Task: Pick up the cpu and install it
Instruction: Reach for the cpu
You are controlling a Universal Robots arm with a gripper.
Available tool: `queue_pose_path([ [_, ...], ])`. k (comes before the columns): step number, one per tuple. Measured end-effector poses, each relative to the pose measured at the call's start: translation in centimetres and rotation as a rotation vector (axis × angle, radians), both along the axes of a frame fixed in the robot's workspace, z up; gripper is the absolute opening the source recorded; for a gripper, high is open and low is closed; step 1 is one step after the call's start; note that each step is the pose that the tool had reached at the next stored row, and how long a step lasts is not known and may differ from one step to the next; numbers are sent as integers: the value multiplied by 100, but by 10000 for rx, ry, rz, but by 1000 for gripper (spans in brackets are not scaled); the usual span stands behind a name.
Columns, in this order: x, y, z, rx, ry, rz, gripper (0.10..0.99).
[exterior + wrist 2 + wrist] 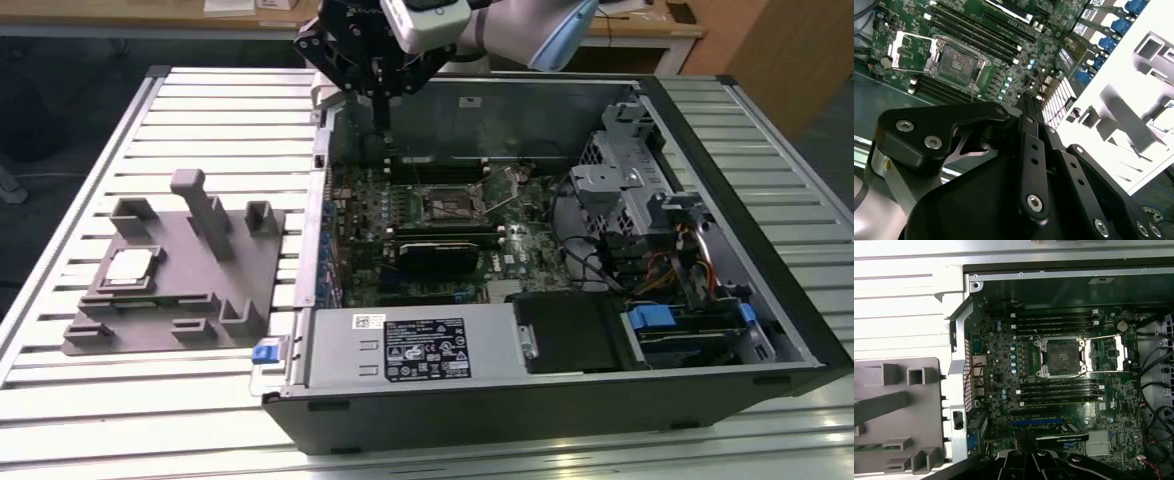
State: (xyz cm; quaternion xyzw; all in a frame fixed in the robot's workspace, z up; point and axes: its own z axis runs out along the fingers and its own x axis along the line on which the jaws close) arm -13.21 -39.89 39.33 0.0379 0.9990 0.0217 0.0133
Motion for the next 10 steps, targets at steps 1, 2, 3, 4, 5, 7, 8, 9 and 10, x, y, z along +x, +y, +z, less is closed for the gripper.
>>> queue_pose_path([
  [1, -8, 0, 0, -1, 0, 0, 106],
  [2, -18, 0, 0, 0, 0, 0, 106],
  [3, -25, 0, 0, 0, 0, 0, 106],
  [4, -33, 0, 0, -1, 1, -1, 106],
  [5, -42, 0, 1, -1, 0, 0, 106],
  [7, -51, 0, 0, -1, 1, 0, 106],
  [8, -56, 0, 0, -1, 0, 0, 106],
  [9, -60, 0, 0, 0, 1, 0, 106],
  [10, -64, 0, 0, 0, 0, 0, 106],
])
